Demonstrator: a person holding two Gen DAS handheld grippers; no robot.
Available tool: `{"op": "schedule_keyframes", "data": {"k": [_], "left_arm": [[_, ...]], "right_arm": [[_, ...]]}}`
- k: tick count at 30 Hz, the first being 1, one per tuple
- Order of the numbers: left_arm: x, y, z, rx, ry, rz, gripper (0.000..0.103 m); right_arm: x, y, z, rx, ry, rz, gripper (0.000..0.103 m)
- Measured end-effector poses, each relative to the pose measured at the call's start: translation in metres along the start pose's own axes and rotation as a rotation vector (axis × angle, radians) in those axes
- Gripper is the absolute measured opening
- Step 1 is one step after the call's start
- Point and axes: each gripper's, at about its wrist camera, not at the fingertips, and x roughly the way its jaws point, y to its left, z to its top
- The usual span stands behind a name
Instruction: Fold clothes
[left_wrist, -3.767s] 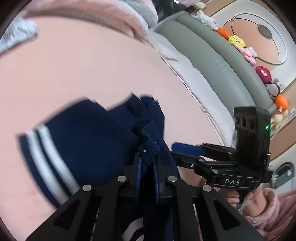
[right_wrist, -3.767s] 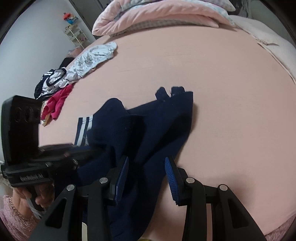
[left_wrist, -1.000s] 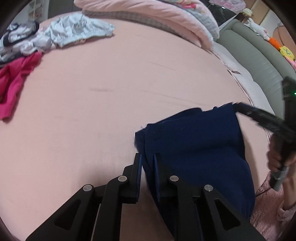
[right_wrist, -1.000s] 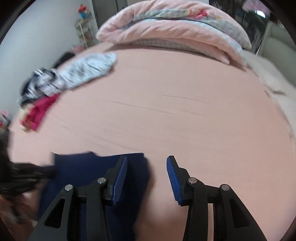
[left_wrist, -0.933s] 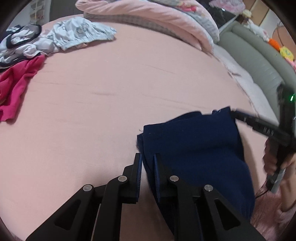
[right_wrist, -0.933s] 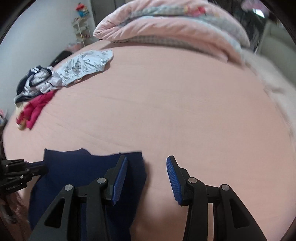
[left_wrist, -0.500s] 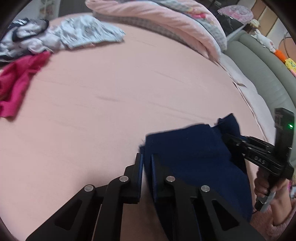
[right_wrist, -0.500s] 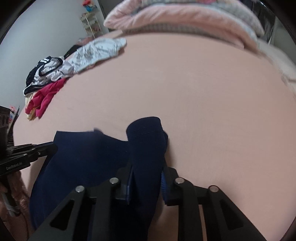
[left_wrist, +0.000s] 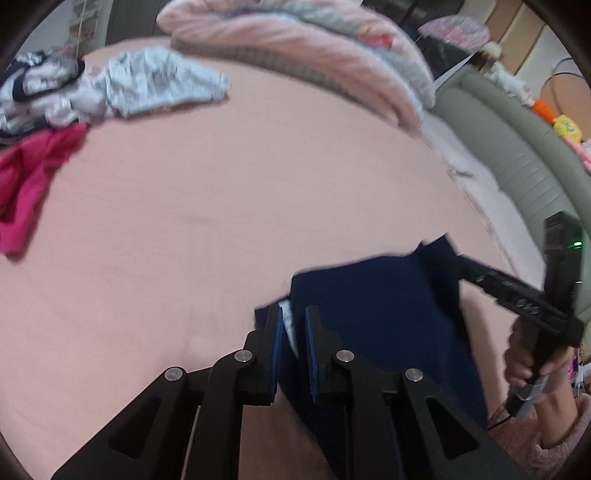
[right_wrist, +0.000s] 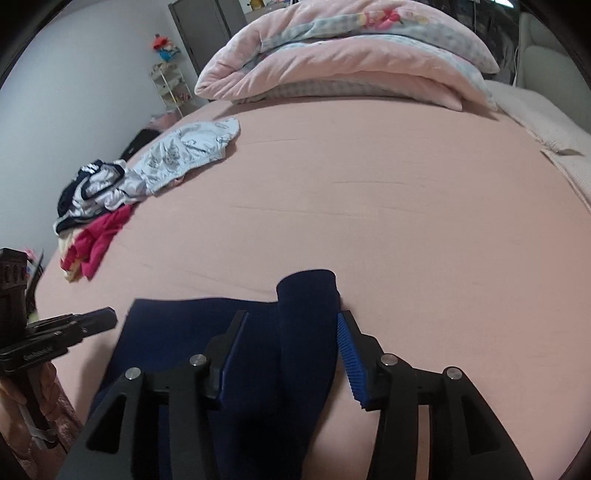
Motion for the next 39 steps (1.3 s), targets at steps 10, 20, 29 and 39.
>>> {"op": "schedule_keyframes", "data": {"k": [10, 20, 29, 39], "left_arm": [[0.014, 0.002, 0.003, -0.002, 0.04, 0.014, 0.011], [0.006, 0.013, 0.009, -0.068, -0.016, 0.097, 0.011], [0.006, 0.011, 0.0, -0.012, 0.028, 0.012, 0.011], [-0.016, 0.011, 0.005, 0.002, -0.074, -0.055, 0.011]], "right_arm": [[-0.02, -0.021, 0.0, 0.074, -0.027, -0.01, 0.048], [-0.001, 0.057, -0.013, -0.133, 0.106, 0.173, 0.048], [0.004, 0.051, -0.04, -0.219, 0.285, 0.019, 0.047], [-0.007, 0.044, -0.045, -0.167, 0.239, 0.014, 0.049]]}}
